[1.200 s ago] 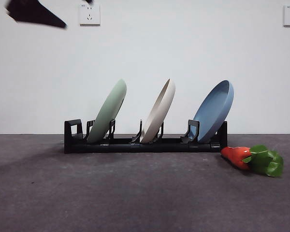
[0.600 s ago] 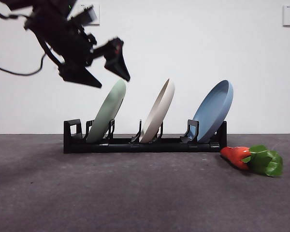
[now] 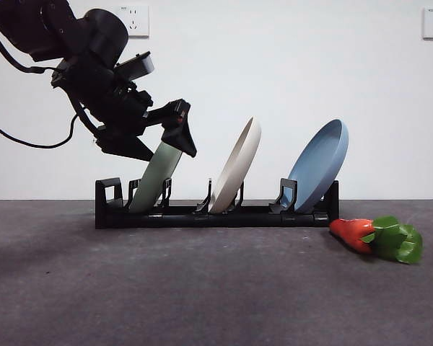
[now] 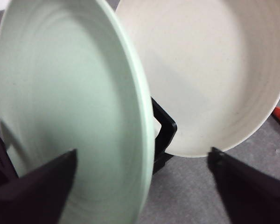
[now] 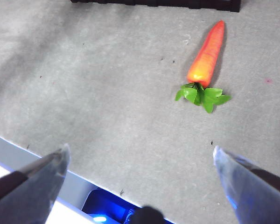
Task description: Take the green plate from the plate rack,put the plate on the table,take the carrot from the table,put the carrot in the plate
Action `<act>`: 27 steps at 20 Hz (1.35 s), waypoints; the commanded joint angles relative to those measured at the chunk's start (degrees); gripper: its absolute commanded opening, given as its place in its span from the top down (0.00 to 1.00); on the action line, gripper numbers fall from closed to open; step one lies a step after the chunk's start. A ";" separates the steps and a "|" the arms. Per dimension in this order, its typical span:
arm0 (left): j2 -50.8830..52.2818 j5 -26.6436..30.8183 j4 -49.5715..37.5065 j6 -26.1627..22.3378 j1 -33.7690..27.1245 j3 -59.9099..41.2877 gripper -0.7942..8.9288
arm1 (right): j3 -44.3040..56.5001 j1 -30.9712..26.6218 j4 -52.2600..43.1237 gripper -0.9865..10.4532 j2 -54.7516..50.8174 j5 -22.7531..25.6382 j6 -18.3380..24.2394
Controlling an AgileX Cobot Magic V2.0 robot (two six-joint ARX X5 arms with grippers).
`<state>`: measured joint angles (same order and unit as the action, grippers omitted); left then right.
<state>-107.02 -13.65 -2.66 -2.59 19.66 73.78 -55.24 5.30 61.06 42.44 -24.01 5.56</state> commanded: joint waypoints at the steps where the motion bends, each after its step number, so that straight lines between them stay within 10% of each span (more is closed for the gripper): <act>1: -0.20 -0.07 -0.90 -0.63 0.24 -0.13 0.74 | -0.17 0.13 -0.11 0.37 -0.04 -0.07 -0.61; 5: -0.17 -0.35 -0.76 -0.44 0.24 -0.13 0.93 | -0.15 0.13 -0.09 0.37 -0.04 -0.07 -0.61; 21: 8.85 -1.55 0.35 1.27 0.13 0.46 0.93 | -0.17 0.13 0.35 0.37 -0.04 -0.07 -0.59; 27: 22.01 -1.62 13.07 -1.81 3.26 0.61 0.93 | -0.15 0.13 0.26 0.37 0.00 -0.07 -0.50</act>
<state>-85.19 -14.94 11.14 -2.63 22.57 73.93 -55.24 5.30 61.60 42.48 -24.01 5.34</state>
